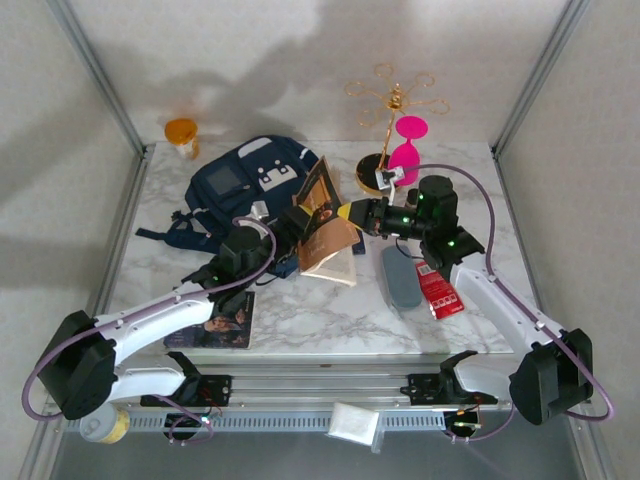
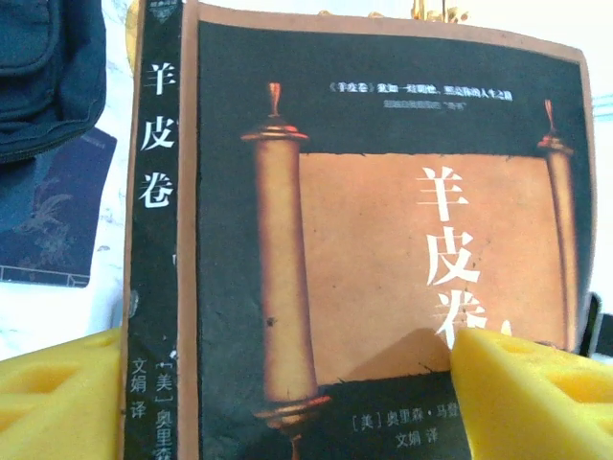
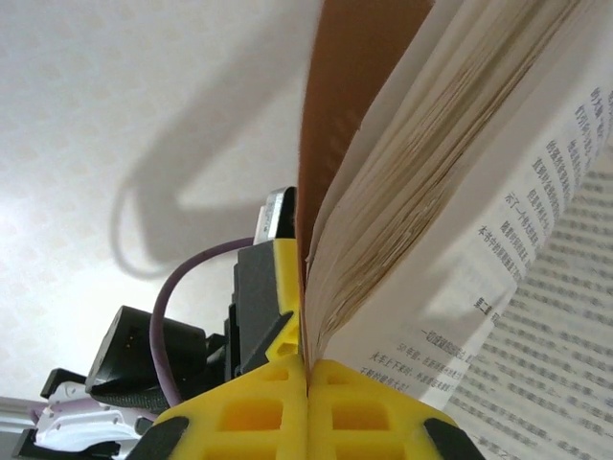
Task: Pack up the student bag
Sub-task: Pick up the book from the bottom-center of the table.
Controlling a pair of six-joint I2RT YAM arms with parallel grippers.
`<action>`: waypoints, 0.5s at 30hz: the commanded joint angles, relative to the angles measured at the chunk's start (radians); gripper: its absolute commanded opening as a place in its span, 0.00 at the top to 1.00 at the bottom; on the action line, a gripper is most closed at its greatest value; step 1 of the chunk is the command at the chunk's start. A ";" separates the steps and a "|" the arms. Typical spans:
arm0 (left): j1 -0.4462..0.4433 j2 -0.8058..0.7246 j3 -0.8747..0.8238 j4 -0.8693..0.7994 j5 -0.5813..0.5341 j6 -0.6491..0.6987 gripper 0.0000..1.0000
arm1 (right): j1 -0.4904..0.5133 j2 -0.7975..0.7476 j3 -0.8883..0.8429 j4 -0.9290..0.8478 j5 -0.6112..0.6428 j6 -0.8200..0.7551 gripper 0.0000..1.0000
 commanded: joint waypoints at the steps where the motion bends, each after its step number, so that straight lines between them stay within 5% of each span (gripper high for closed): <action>1: 0.006 -0.031 0.016 0.177 0.051 -0.002 0.35 | -0.008 0.015 -0.033 0.013 -0.016 0.017 1.00; 10: 0.011 -0.055 -0.026 0.300 0.073 -0.048 0.63 | -0.028 0.025 -0.076 -0.005 -0.033 0.024 0.94; 15: 0.011 -0.046 0.010 0.212 0.058 -0.020 0.72 | -0.029 0.023 -0.064 -0.054 -0.021 -0.005 0.89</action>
